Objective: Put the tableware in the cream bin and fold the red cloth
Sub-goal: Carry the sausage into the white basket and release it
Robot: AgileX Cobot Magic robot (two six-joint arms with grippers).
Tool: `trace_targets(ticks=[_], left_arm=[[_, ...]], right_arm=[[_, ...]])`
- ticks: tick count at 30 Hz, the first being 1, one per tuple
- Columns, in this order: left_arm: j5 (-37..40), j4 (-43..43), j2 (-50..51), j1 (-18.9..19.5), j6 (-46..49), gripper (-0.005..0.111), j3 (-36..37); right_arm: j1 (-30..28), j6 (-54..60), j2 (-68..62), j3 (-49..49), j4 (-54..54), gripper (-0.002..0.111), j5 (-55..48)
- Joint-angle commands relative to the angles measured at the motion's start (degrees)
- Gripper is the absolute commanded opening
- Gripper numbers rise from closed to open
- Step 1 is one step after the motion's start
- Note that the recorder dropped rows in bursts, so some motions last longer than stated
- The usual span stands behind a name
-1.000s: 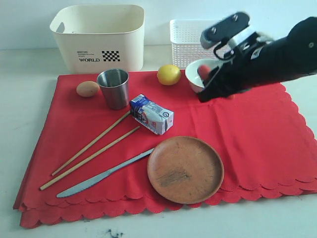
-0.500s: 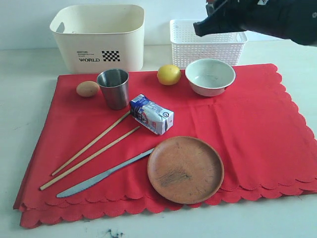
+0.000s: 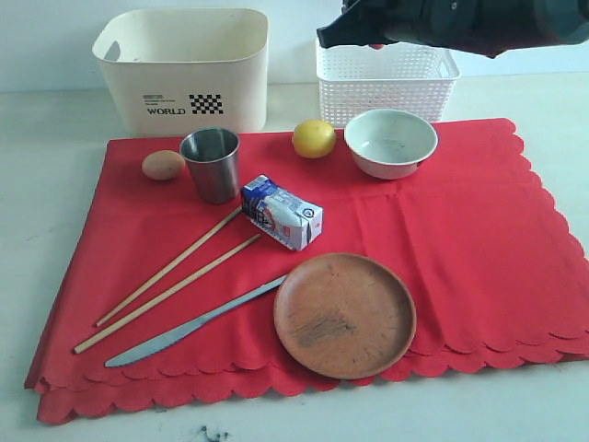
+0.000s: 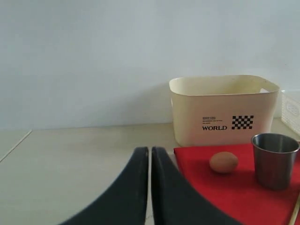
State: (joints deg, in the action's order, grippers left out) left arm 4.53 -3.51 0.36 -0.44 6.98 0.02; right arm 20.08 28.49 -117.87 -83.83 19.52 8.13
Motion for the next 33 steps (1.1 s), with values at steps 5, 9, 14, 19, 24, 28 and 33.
trace_targets(ticks=[5, 9, 14, 19, 24, 28, 33], left_arm=[[0.04, -0.33, -0.36, -0.24, -0.15, 0.005, -0.02], [0.04, -0.33, -0.36, -0.24, -0.15, 0.005, -0.02], [0.04, -0.33, -0.36, -0.24, -0.15, 0.005, -0.02], [0.04, -0.33, -0.36, -0.24, -0.15, 0.005, -0.02], [0.04, -0.33, -0.36, -0.24, -0.15, 0.005, -0.02], [0.04, -0.33, -0.36, -0.24, -0.15, 0.005, -0.02], [0.04, -0.33, -0.36, -0.24, -0.15, 0.005, -0.02]], right_arm=[[-3.07, -3.67, -12.29, -13.94, 5.80, 0.000, -3.89], [-3.35, -3.67, -15.55, -16.93, 7.40, 0.001, -3.77], [-3.35, -3.67, -18.10, -19.56, 9.05, 0.020, -3.63], [-3.35, -3.67, -18.21, -19.93, 9.05, 0.047, -3.37], [-3.35, -3.67, -18.21, -19.93, 8.95, 0.068, -3.37], [-3.35, -4.07, -18.21, -19.93, 8.95, 0.073, -4.66], [-3.35, -4.58, -16.44, -19.93, 8.95, 0.073, -12.65]])
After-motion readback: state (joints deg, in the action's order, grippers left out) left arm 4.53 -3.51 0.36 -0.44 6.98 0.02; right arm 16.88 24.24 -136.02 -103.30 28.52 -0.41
